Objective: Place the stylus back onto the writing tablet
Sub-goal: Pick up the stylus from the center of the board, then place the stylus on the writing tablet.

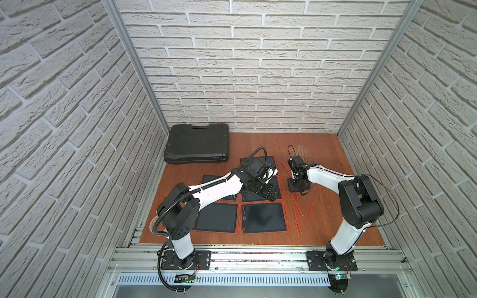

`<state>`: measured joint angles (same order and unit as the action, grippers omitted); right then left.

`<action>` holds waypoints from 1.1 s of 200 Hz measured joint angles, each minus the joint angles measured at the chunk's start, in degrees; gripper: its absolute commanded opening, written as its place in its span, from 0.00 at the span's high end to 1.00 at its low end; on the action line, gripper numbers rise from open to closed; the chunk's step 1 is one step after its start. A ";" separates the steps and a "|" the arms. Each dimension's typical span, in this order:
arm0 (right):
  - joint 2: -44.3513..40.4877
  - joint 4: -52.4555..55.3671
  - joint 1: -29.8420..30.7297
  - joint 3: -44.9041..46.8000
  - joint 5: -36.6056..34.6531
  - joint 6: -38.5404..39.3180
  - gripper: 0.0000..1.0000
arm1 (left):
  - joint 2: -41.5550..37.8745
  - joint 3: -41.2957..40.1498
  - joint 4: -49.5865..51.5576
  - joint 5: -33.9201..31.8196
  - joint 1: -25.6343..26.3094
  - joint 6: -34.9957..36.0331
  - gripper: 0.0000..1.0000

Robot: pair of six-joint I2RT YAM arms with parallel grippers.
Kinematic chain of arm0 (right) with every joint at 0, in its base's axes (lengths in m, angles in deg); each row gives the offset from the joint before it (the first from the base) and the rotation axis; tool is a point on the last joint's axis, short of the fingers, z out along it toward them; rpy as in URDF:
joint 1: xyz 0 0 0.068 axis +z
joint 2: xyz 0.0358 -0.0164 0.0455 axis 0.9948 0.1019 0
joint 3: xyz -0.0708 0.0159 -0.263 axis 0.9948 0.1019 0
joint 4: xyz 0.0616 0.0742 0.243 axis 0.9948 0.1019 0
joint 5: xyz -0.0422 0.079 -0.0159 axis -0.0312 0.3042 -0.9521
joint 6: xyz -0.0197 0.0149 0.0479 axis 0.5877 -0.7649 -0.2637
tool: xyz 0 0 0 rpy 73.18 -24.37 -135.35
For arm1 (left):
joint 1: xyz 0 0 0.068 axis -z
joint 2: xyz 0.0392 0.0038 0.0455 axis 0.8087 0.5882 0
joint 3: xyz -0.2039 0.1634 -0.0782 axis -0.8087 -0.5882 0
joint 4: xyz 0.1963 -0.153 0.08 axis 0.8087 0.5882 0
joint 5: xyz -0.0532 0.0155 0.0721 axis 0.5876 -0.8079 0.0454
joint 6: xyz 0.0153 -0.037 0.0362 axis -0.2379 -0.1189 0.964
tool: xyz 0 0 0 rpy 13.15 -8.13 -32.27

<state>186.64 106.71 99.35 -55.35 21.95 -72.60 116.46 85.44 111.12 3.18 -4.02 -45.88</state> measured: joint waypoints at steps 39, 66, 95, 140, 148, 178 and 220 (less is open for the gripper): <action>-1.73 0.00 0.00 0.02 0.59 -0.02 0.92 | 0.07 0.00 0.09 0.00 0.00 0.00 0.02; -2.93 -0.04 0.00 0.46 1.18 -0.02 0.93 | 0.07 0.02 0.24 -0.02 0.00 0.00 0.02; -4.79 -0.09 0.00 1.55 2.93 0.00 0.93 | 0.28 0.68 0.76 -0.17 0.00 0.00 0.02; -8.76 -1.05 0.00 3.87 8.50 0.59 0.94 | 0.28 0.90 0.81 -0.76 0.02 0.00 0.02; -9.09 -1.27 0.00 3.91 9.77 0.96 0.94 | 0.26 0.90 0.83 -1.09 0.02 0.07 0.02; -10.23 -2.49 0.00 4.09 13.53 1.44 0.94 | -0.83 0.02 0.81 -3.17 0.35 1.07 0.02; -10.32 -3.69 0.33 4.07 16.22 1.40 0.94 | -4.31 -0.98 3.21 -5.97 0.52 2.19 0.02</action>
<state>176.33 103.02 99.68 -51.29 38.17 -71.20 112.15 84.45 114.33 -2.78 -3.49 -43.70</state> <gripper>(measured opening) 0.066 0.983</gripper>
